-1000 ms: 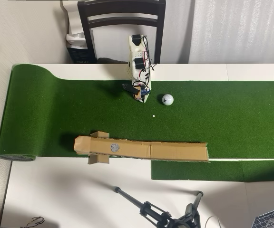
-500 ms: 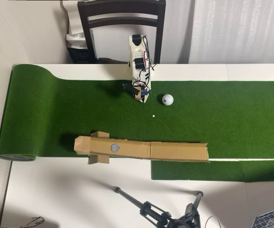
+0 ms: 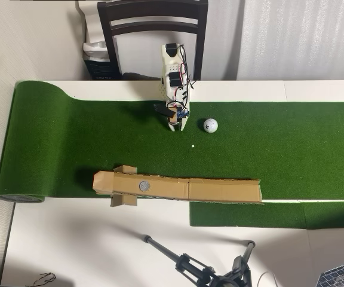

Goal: Pick up the golf ball and place it on the gray mark at the back.

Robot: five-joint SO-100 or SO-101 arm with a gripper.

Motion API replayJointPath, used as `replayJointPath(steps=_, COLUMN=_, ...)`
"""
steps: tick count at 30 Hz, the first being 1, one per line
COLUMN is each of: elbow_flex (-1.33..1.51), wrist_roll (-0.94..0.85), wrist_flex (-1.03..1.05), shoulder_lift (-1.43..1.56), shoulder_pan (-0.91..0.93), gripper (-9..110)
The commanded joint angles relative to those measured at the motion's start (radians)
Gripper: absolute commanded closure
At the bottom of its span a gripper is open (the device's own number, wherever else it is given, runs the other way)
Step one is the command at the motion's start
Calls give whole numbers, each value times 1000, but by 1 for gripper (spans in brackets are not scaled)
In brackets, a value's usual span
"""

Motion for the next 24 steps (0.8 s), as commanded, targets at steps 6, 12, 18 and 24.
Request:
replayJointPath(steps=6, elbow_flex=-238, wrist_roll=23, wrist_flex=114, shoulder_lift=95, shoulder_pan=6, gripper=76)
replayJointPath(steps=12, elbow_flex=-350, wrist_roll=110, wrist_flex=273, shoulder_lift=95, shoulder_pan=-74, gripper=76)
replayJointPath(steps=18, elbow_flex=-374, wrist_roll=161, wrist_flex=284, shoulder_lift=95, shoulder_pan=-141, gripper=76)
replayJointPath(steps=24, elbow_flex=-465, wrist_roll=179, wrist_flex=278, shoulder_lift=95, shoulder_pan=-133, gripper=76)
